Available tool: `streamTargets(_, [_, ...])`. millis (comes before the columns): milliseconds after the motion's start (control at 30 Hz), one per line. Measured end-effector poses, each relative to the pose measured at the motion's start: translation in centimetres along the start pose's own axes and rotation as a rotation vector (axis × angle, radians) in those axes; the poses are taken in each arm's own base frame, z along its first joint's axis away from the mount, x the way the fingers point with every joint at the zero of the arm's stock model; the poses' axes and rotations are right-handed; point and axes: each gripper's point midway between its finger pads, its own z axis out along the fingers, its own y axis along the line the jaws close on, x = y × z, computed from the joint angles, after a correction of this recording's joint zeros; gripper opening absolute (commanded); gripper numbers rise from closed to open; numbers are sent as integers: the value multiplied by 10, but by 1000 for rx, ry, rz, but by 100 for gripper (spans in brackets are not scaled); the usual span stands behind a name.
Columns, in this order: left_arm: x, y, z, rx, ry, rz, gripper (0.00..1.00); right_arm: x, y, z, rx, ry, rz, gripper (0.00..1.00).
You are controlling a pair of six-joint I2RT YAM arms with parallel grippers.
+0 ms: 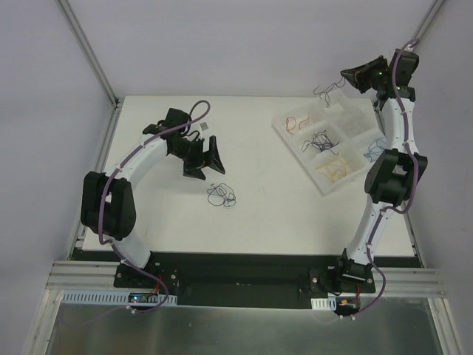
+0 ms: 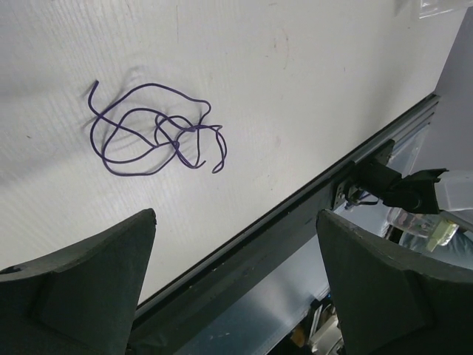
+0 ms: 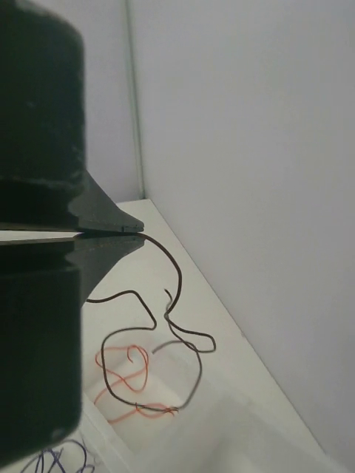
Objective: Untangle the cables
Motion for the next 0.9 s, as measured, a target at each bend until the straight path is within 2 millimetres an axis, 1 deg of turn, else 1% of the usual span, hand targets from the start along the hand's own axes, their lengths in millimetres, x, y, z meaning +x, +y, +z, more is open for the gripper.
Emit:
streamTargets(33, [-2, 1, 0, -8, 7, 12, 89, -3, -10, 4, 21, -9, 8, 0])
streamTargets(67, [-4, 1, 0, -17, 10, 27, 89, -5, -25, 10, 55, -21, 16, 0])
streamTargets(167, [-6, 4, -2, -36, 23, 67, 89, -11, -63, 26, 133, -51, 24, 0])
streamTargets(267, [-4, 9, -5, -64, 40, 98, 89, -17, -90, 35, 187, -75, 27, 1])
streamTargets(400, [-7, 16, -6, -85, 67, 113, 89, -24, -120, 45, 247, -107, 28, 0])
streamTargets(533, [-7, 27, -5, -114, 94, 107, 89, -28, -143, 52, 287, -128, 27, 1])
streamTargets(633, [-6, 33, -8, -122, 103, 100, 89, -32, -156, 59, 308, -141, 20, 1])
streamTargets(700, [-6, 36, -10, -125, 106, 94, 89, -33, -162, 64, 319, -149, 8, 3])
streamTargets(767, [-5, 37, -11, -127, 109, 92, 89, -33, -166, 69, 327, -152, -10, 6])
streamTargets(833, [-5, 38, -11, -129, 113, 90, 89, -30, -167, 76, 333, -148, -27, 13])
streamTargets(900, [-6, 39, -11, -129, 114, 91, 89, -23, -166, 82, 335, -135, -46, 24])
